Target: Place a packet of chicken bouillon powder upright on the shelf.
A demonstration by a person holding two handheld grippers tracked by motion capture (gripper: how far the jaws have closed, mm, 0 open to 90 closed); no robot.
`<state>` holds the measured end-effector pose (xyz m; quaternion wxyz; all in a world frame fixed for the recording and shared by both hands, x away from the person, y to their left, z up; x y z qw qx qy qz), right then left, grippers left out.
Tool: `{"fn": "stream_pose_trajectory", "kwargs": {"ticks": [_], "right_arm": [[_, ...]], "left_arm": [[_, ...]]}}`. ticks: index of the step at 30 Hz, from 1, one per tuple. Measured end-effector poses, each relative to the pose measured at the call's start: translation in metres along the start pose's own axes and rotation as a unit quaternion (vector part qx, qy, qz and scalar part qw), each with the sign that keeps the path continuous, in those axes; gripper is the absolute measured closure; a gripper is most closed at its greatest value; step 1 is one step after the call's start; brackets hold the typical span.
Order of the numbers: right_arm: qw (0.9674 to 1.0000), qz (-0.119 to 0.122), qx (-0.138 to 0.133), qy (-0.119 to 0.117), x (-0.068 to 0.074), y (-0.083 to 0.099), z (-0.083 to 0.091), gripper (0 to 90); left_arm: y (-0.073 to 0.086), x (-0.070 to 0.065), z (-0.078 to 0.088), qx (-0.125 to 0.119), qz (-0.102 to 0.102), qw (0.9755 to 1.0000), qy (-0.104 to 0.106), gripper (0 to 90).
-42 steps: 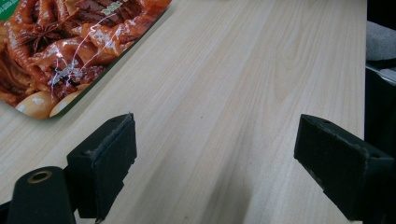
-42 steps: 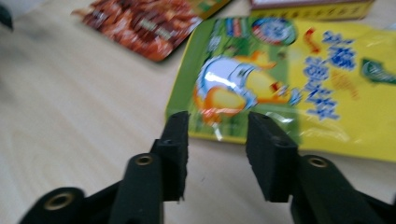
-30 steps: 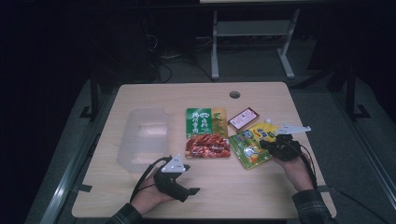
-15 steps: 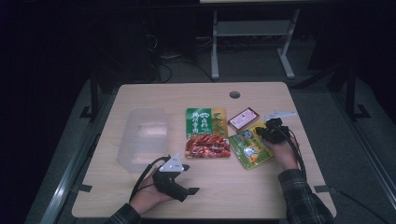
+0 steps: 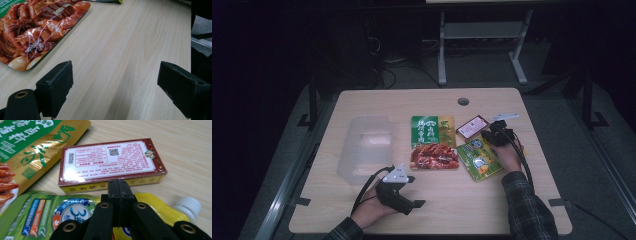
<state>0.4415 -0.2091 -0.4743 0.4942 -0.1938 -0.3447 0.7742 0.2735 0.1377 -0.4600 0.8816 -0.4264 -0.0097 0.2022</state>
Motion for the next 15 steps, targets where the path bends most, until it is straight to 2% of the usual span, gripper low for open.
{"fn": "stream_pose_trajectory", "kwargs": {"ticks": [8, 15], "right_arm": [[0.9999, 0.001, -0.005, -0.011, 0.002, 0.002, -0.005, 89.9], [0.9995, 0.003, -0.006, -0.032, 0.006, 0.012, 0.004, 89.9]], "left_arm": [[0.000, 0.000, 0.000, -0.001, 0.002, 1.0000, -0.001, 12.7], [0.000, 0.000, 0.000, 0.000, -0.002, 1.0000, 0.000, 12.7]]}}
Point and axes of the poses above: each handheld gripper's, and its own axes: z roughly backward along the jaws, y roughly out of its underside, x roughly to its left, the point moved 2 cm from there along -z, roughly forward along the jaws, and after that the axes turned 2 degrees about y, right-handed, at the moved point
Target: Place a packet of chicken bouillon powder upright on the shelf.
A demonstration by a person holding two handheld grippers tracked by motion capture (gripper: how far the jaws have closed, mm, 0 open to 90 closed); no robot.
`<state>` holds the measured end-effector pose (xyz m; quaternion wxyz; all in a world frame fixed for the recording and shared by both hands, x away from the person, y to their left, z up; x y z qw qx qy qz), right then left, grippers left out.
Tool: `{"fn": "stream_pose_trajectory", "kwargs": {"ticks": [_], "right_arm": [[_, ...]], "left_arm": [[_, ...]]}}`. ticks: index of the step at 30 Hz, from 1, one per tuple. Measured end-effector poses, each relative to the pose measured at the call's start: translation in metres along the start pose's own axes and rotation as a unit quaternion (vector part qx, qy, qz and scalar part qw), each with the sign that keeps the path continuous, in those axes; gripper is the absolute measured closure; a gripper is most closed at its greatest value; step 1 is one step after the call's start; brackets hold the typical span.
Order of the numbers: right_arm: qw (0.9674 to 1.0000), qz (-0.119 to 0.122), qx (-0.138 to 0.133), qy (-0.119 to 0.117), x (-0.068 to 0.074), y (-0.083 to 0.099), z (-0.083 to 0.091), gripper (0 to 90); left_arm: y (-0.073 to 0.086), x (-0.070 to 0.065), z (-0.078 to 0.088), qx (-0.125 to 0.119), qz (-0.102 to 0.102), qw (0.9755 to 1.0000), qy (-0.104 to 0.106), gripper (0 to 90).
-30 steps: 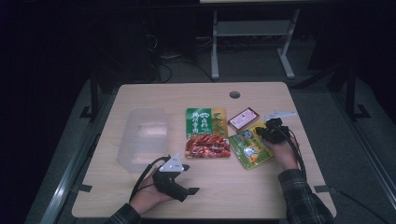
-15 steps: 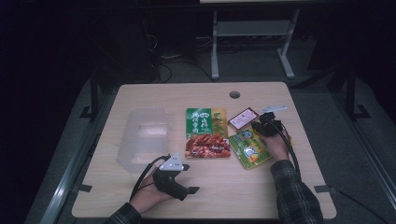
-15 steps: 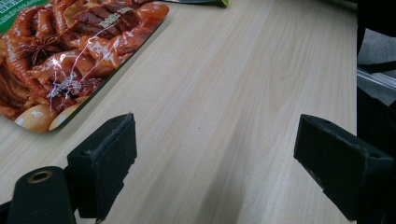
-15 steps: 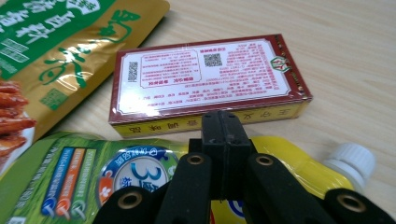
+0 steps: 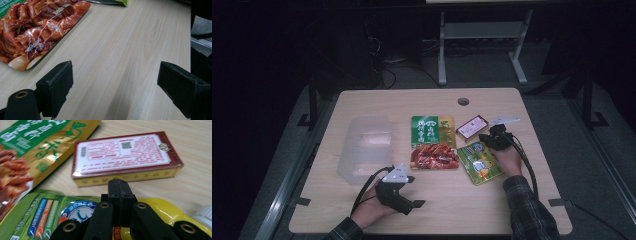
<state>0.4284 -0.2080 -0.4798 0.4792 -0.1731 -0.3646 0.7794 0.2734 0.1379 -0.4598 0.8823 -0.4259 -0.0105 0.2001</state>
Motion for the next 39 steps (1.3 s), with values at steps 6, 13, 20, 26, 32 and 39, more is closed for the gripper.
{"fn": "stream_pose_trajectory", "kwargs": {"ticks": [6, 13, 20, 26, 32, 39], "right_arm": [[0.9999, 0.007, 0.007, -0.008, 0.005, 0.006, 0.007, 89.9], [0.9995, 0.019, 0.012, -0.023, 0.016, 0.016, 0.018, 89.9], [0.9986, 0.038, 0.010, -0.034, 0.026, 0.024, 0.025, 89.9], [0.9975, 0.049, 0.008, -0.050, 0.031, 0.034, 0.034, 89.9], [0.9956, 0.062, 0.014, -0.069, 0.040, 0.043, 0.045, 89.9], [0.9950, 0.078, 0.017, -0.061, 0.048, 0.045, 0.069, 89.8]], "left_arm": [[0.000, -0.001, 0.001, 0.002, -0.003, 1.0000, 0.000, 12.8], [0.000, -0.001, 0.001, 0.003, -0.007, 1.0000, 0.001, 12.9], [0.000, -0.002, 0.001, 0.002, -0.002, 1.0000, 0.002, 12.9], [0.001, -0.003, 0.000, 0.003, -0.002, 1.0000, 0.001, 13.0], [0.000, -0.003, 0.000, 0.005, -0.007, 1.0000, 0.001, 13.0], [0.001, -0.006, -0.001, 0.009, -0.005, 0.9999, 0.003, 13.0]]}}
Point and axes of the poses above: each handheld gripper's, and its own axes: z roughly backward along the jaws, y roughly out of its underside, x roughly to its left, the point moved 2 cm from there along -z, roughly forward along the jaws, and after that the axes turned 2 degrees about y, right-handed, at the moved point
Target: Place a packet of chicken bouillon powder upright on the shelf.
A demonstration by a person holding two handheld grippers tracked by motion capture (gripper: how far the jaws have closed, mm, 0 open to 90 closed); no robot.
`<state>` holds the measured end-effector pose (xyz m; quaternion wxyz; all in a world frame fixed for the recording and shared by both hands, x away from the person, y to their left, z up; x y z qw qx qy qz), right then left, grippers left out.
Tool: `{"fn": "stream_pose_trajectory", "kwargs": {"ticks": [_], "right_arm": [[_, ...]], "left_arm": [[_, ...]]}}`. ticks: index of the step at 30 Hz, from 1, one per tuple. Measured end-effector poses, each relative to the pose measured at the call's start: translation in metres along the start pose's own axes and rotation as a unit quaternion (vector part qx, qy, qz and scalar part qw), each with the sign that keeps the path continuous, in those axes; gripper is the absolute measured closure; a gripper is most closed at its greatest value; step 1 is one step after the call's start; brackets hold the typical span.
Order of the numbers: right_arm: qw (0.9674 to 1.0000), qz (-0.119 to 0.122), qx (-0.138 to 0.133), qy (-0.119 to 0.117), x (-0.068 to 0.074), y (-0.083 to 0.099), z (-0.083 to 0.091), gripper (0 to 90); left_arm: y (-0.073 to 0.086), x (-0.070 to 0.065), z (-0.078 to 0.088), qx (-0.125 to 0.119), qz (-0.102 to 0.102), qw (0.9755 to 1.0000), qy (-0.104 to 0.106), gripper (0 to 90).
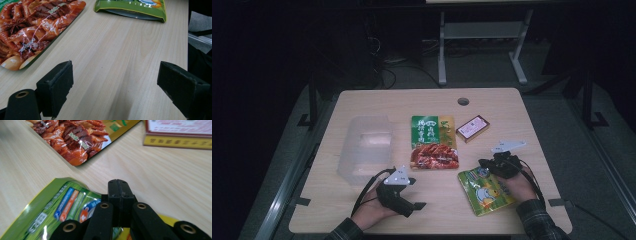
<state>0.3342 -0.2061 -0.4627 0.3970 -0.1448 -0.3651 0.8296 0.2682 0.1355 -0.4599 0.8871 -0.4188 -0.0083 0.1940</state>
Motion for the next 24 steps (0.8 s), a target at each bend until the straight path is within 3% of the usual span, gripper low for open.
{"fn": "stream_pose_trajectory", "kwargs": {"ticks": [3, 4, 5, 7, 9, 10, 11, 14, 15, 18, 19, 24], "right_arm": [[0.9995, -0.006, -0.003, 0.030, -0.006, 0.002, 0.020, 89.8], [0.9995, -0.006, -0.003, 0.030, -0.006, 0.002, 0.020, 89.8], [0.9984, -0.018, -0.006, 0.053, -0.014, 0.009, 0.036, 89.9], [0.9978, -0.024, -0.006, 0.061, -0.017, 0.011, 0.041, 89.8], [0.9949, -0.043, -0.005, 0.091, -0.031, 0.023, 0.059, 89.9], [0.9949, -0.043, -0.005, 0.091, -0.031, 0.023, 0.059, 89.9], [0.9920, -0.060, 0.003, 0.111, -0.042, 0.032, 0.067, 89.8], [0.9894, -0.077, 0.012, 0.123, -0.051, 0.039, 0.070, 89.8], [0.9868, -0.089, 0.023, 0.133, -0.059, 0.044, 0.070, 89.9], [0.9846, -0.097, 0.039, 0.140, -0.063, 0.048, 0.068, 89.9], [0.9830, -0.105, 0.055, 0.140, -0.067, 0.053, 0.065, 89.9], [0.9827, -0.113, 0.068, 0.130, -0.070, 0.059, 0.060, 89.8]], "left_arm": [[0.001, -0.001, 0.000, 0.000, -0.002, 1.0000, 0.000, 13.0], [0.001, -0.001, 0.000, 0.000, -0.002, 1.0000, 0.000, 13.0], [0.001, -0.002, 0.000, 0.001, -0.002, 1.0000, 0.000, 13.0], [0.001, -0.002, 0.000, 0.001, -0.002, 1.0000, 0.000, 13.0], [0.001, -0.002, -0.001, 0.003, -0.006, 1.0000, 0.000, 13.0], [0.001, -0.002, -0.001, 0.003, -0.006, 1.0000, 0.000, 13.0], [0.002, -0.002, -0.001, 0.005, -0.004, 1.0000, 0.001, 13.0], [0.002, -0.002, -0.002, 0.006, -0.005, 1.0000, 0.001, 13.0], [0.002, -0.002, -0.002, 0.006, -0.005, 1.0000, 0.001, 13.0], [0.002, -0.001, -0.001, 0.005, -0.003, 1.0000, 0.001, 13.0], [0.002, -0.001, -0.001, 0.005, -0.006, 1.0000, 0.001, 13.0], [0.003, 0.000, 0.000, 0.005, -0.002, 1.0000, 0.000, 13.0]]}}
Point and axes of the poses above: each handheld gripper's, and its own axes: z roughly backward along the jaws, y roughly out of its underside, x roughly to its left, the point moved 2 cm from there along -z, roughly forward along the jaws, and after that the axes turned 2 degrees about y, right-handed, at the moved point
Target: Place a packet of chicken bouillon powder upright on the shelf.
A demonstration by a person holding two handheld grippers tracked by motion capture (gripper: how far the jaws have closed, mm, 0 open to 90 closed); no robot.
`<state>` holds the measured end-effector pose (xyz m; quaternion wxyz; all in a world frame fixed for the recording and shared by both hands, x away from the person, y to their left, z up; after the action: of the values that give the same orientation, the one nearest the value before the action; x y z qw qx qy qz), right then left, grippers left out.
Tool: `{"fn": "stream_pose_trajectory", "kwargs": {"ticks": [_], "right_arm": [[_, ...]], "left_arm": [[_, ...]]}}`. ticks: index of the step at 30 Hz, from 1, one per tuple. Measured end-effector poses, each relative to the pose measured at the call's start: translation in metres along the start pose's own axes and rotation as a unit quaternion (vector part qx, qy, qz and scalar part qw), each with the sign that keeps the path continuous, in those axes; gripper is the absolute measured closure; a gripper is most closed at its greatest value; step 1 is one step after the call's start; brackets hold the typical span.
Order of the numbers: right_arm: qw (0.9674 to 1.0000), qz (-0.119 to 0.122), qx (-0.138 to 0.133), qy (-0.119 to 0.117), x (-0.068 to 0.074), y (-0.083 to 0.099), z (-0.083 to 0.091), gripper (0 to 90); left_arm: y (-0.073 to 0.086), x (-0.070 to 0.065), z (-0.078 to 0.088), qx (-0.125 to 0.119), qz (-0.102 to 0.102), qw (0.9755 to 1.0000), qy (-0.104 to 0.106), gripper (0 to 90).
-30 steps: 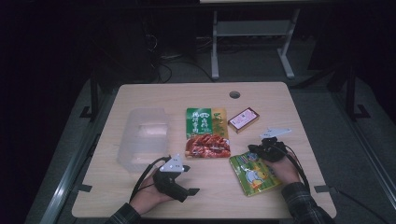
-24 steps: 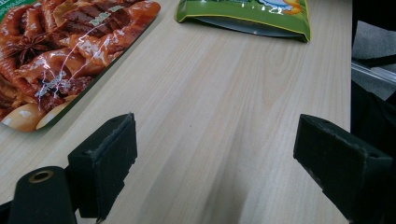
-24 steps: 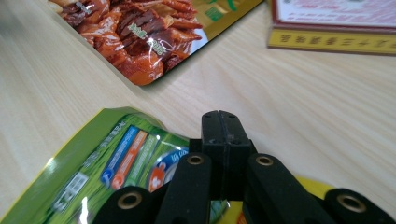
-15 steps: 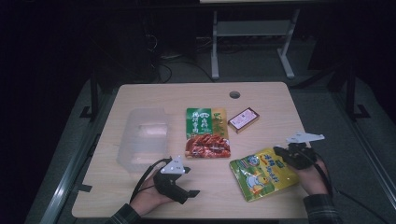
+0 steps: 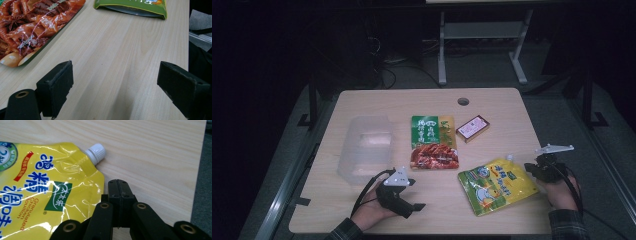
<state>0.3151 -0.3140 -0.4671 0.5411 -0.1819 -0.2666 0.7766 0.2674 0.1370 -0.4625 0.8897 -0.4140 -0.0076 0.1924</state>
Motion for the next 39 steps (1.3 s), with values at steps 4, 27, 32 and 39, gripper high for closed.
{"fn": "stream_pose_trajectory", "kwargs": {"ticks": [4, 27, 32, 39], "right_arm": [[0.9999, 0.003, 0.005, -0.013, 0.001, 0.001, -0.005, 89.9], [0.9929, 0.058, 0.011, -0.103, 0.055, -0.002, -0.004, 89.9], [0.9888, 0.083, 0.009, -0.123, 0.074, -0.007, -0.008, 89.9], [0.9786, 0.128, 0.010, -0.161, 0.110, -0.018, -0.017, 89.9]], "left_arm": [[0.000, -0.001, -0.001, 0.001, -0.003, 1.0000, 0.002, 13.0], [-0.001, -0.001, 0.001, -0.005, -0.001, 1.0000, -0.006, 13.0], [-0.002, -0.002, 0.000, -0.005, -0.004, 1.0000, -0.005, 13.0], [-0.005, -0.004, -0.002, -0.014, -0.005, 0.9999, -0.004, 13.0]]}}
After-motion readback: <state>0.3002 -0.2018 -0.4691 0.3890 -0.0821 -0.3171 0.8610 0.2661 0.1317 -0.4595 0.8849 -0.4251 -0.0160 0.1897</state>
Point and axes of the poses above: each handheld gripper's, and its own axes: z roughly backward along the jaws, y roughly out of its underside, x roughly to its left, the point moved 2 cm from there along -z, roughly forward along the jaws, and after that the axes turned 2 degrees about y, right-handed, at the moved point
